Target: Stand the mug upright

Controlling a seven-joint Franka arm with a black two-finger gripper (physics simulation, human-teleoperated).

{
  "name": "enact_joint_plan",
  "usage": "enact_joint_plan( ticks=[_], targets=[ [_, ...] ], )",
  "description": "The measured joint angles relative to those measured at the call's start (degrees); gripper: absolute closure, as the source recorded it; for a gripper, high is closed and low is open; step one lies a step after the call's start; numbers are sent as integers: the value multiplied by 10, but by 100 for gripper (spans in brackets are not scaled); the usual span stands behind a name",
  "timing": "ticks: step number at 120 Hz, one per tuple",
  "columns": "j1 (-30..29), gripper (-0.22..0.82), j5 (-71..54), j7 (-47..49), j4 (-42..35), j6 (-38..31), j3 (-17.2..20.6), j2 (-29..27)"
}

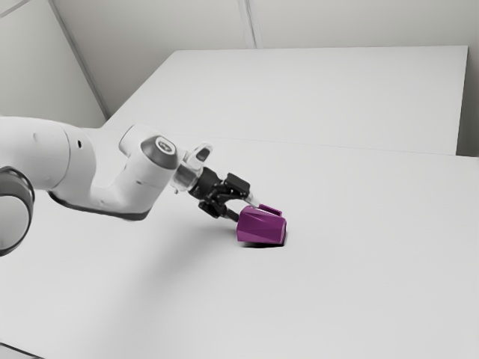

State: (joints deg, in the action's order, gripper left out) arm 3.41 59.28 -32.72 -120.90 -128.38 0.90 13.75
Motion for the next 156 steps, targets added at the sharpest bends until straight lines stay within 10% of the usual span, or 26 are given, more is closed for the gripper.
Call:
enact_joint_plan(
  ticks=[59,106,156],
  targets=[
    [6,6,191,-168,-33,2,3,13],
    [7,64,212,-249,-33,14,4,10],
    [10,75,209,-291,-34,11,4,-34]
  ],
)
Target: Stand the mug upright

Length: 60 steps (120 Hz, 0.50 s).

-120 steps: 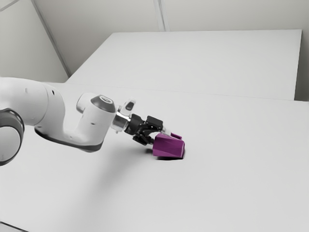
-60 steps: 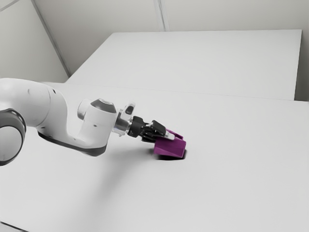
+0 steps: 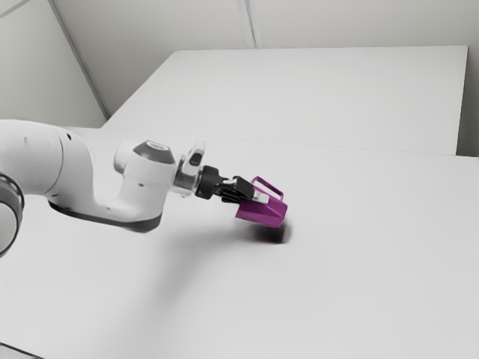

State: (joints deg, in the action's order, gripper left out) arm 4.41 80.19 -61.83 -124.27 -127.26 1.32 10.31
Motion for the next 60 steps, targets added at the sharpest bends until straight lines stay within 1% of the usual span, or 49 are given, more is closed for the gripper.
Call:
enact_joint_plan(
  ticks=[20,28,39,60],
  targets=[
    [10,75,-10,-7,2,1,-1,-41],
    [11,75,-40,-2,6,1,-2,-57],
    [11,75,-121,20,16,1,-2,-76],
    [7,75,-330,97,46,13,-2,-92]
  ],
)
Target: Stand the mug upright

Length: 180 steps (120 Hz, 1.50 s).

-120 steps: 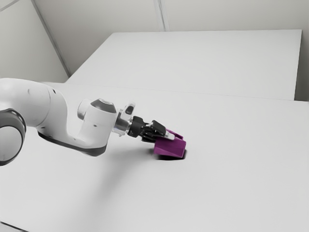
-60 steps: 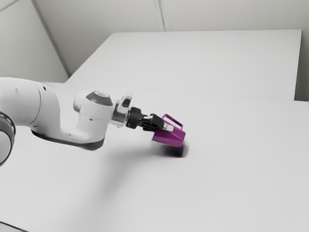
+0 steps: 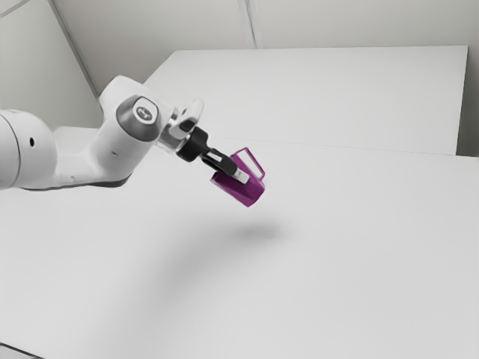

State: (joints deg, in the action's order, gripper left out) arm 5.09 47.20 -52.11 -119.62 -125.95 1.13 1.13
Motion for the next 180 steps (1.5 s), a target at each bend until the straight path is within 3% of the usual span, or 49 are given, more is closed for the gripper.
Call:
enact_joint_plan(
  ticks=[32,68,101,131,180],
  targets=[
    [-7,74,-252,149,41,65,0,-3],
    [-13,74,-386,291,-19,82,-1,-47],
    [-17,74,-422,378,-114,-13,-1,-70],
    [-18,75,-431,430,-155,-106,-1,-75],
    [-19,77,-448,490,-192,-166,-3,-73]
  ],
)
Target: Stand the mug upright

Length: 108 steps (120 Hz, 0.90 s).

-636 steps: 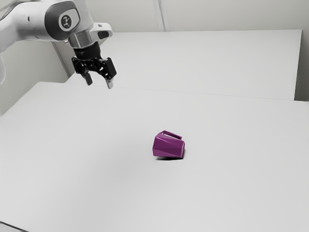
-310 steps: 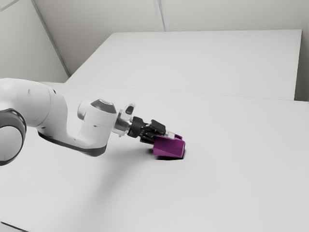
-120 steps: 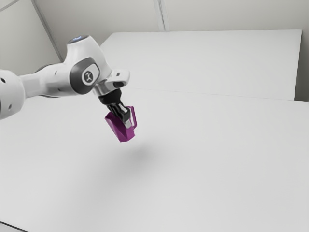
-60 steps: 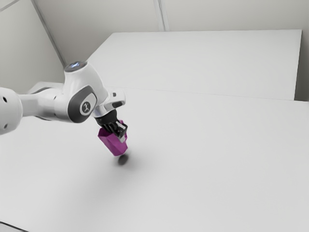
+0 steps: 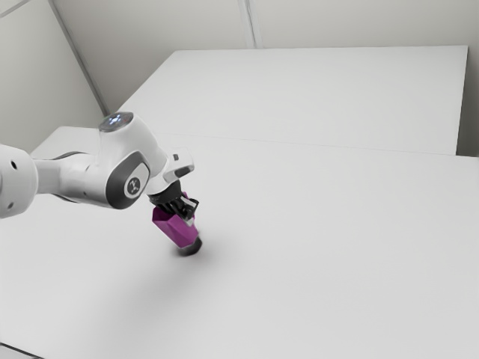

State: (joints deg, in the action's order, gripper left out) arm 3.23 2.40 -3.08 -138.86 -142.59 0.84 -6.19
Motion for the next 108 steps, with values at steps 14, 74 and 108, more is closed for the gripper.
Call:
enact_joint_plan(
  ticks=[14,74,108],
  targets=[
    [-5,78,-4,13,0,-6,-1,8],
    [-8,77,-6,47,0,-12,0,37],
    [-8,43,3,43,1,-9,0,29]
  ],
)
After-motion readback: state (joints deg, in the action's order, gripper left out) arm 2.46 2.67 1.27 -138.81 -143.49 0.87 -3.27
